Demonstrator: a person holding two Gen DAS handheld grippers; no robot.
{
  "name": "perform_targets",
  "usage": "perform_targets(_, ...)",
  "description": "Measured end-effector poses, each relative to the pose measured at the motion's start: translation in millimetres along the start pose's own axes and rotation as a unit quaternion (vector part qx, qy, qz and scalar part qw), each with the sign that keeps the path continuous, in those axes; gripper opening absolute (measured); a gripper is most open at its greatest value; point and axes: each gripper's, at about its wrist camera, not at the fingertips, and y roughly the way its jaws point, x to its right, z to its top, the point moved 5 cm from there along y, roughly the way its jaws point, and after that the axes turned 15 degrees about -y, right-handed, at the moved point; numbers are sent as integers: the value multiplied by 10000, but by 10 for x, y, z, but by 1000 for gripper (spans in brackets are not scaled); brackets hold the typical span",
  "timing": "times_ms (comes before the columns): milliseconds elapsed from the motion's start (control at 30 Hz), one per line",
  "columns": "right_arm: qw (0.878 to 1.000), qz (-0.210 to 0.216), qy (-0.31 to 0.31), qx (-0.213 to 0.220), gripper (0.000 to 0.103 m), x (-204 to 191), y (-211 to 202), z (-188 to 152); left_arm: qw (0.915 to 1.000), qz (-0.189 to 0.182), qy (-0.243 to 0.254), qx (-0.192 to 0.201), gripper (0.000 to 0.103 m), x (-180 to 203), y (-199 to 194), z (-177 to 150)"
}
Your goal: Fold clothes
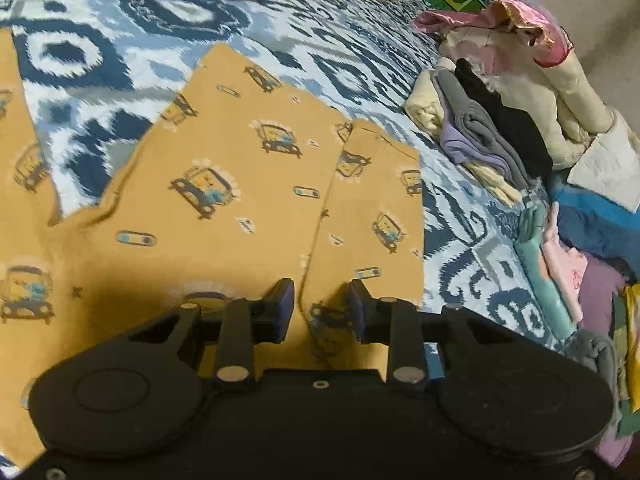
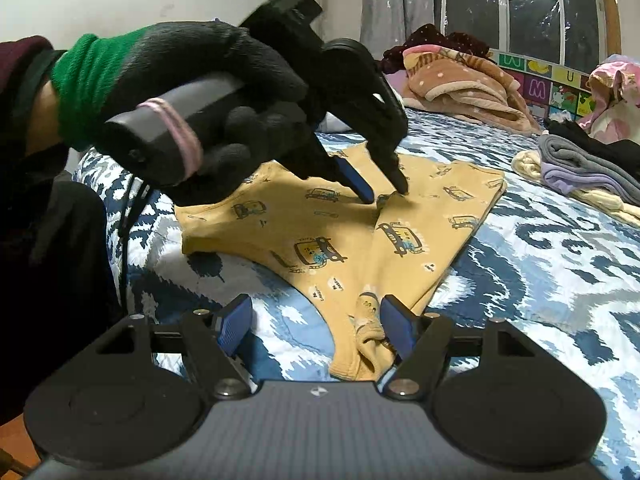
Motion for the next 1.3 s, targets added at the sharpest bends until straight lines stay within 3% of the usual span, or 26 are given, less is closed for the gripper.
perform_targets(100, 10000, 24, 5, 29, 71, -3, -13, 7, 9996, 67, 253, 51, 6, 69, 28, -21)
perform_targets(300, 9999, 147, 30, -69, 72, -6, -10, -20, 9972, -160, 638, 349, 4, 41, -53, 25)
perform_targets(367, 9998, 173, 49, -76, 72, -11, -23, -23, 9966, -99, 737, 357, 10, -17, -20, 13)
perform_targets(400, 9998, 185, 54, -89, 72, -10, -22, -27, 9971, -75, 625, 423, 20, -73, -30, 38)
perform_targets(533, 9999, 153, 31, -68, 71, -16, -30, -12, 9955, -206, 443, 810, 21, -175, -227, 107)
perform_targets(733, 9997, 74, 27, 226, 71, -6, -101, 63, 9837, -785, 1458, 700, 21, 143, -332, -139)
perform_targets(767, 9999, 117, 25, 114, 71, -10, -64, 49, 9817, -710, 1667, 582, 21, 163, -270, -195)
perform_targets(833, 9998, 161, -68, -92, 72, -36, -8, 18, 9749, -74, 2188, 413, 21, 130, -51, -315)
perform_targets(867, 9996, 165, -151, -182, 72, -57, 9, 2, 9703, -71, 2356, 550, 21, 137, -64, -358)
perform_targets(967, 9998, 183, -27, -76, 70, -16, -61, 33, 9633, -573, 2522, 716, 21, 218, -263, -463)
perform_targets(1033, 9998, 173, 29, 34, 70, 6, -100, 37, 9596, -619, 2661, 679, 21, 226, -255, -534)
perform_targets(1133, 9996, 183, -107, -200, 71, -29, -38, -20, 9595, -408, 2752, 434, 21, 150, -45, -598)
perform_targets(1200, 9996, 212, -59, -168, 71, -23, -57, 7, 9642, -564, 2547, 481, 22, 158, -152, -587)
perform_targets(1300, 9999, 148, -37, -20, 70, -4, -143, 49, 9643, -723, 2466, 639, 27, 162, -318, -558)
